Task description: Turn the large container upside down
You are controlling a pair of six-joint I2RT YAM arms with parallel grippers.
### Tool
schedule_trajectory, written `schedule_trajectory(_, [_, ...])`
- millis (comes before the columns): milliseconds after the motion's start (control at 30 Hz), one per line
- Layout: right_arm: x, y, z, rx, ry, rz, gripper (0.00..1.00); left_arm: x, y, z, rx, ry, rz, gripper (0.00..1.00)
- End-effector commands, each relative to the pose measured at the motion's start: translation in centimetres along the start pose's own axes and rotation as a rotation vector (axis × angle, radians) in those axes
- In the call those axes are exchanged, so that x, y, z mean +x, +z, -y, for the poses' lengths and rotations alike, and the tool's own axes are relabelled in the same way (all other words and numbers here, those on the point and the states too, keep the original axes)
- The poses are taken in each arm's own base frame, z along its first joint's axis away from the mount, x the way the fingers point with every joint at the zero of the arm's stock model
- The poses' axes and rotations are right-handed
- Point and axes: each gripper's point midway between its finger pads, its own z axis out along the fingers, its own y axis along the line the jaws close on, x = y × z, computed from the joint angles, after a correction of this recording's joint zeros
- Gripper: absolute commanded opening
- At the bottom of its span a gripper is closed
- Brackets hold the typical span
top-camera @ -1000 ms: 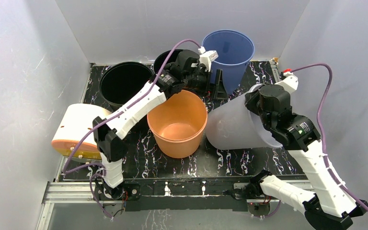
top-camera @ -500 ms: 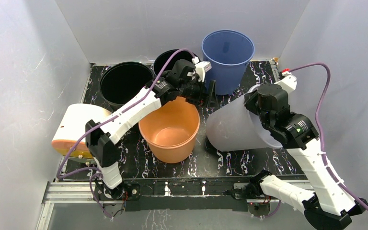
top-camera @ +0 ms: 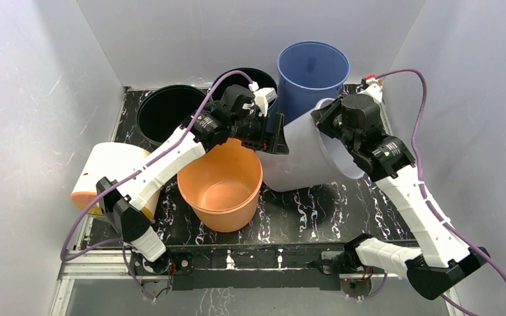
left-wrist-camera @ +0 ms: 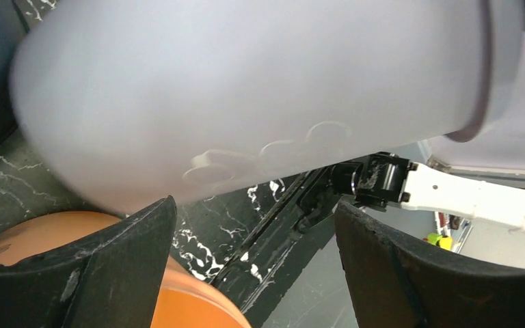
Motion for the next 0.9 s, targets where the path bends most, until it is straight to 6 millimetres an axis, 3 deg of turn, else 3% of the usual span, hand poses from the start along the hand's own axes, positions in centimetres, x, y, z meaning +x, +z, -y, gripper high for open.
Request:
schedule_trajectory(0, [-4.2,-1.6,-5.7,-0.24,0.163,0.084,0.0,-3.1,-3.9,3.8,0.114,0.017,0.124,0.84])
schedule_trajectory(67, [-3.0,-1.1,-3.8,-0.199,0.173,0.059,0.0,-3.4,-4.0,4.0,0.119,0.02,0.132,0.84])
schedule_trajectory(300, [3.3,-0.7,7.8,0.066,0.171,-0.053,0.0,-2.8,-2.9,3.5,0.113,0.018,0.099,0.84])
schedule_trajectory(367, [4.7,-1.3,10.7,0.171,0.15,-0.075,0.14,-2.8,-2.6,3.5,0.118,0.017,0.09,0.85])
schedule_trajectory(433, [5.4,-2.2,12.7,0.253,0.126,-0.083,0.36,-2.7,-2.0,3.3,0.116,0.012,0.078,0.85])
schedule_trajectory(533, [5.3,-3.2,14.8,0.353,0.093,-0.07,0.58,-2.8,-0.8,2.9,0.105,0.005,0.06,0.84])
schedule_trajectory(633, [4.8,-3.7,15.9,0.425,0.059,-0.058,0.64,-3.0,0.3,1.7,0.047,-0.01,0.053,0.85])
schedule_trajectory(867, [3.2,-4.1,15.5,0.439,-0.015,-0.043,0.83,-3.9,0.7,-2.3,-0.055,-0.101,0.072,0.86])
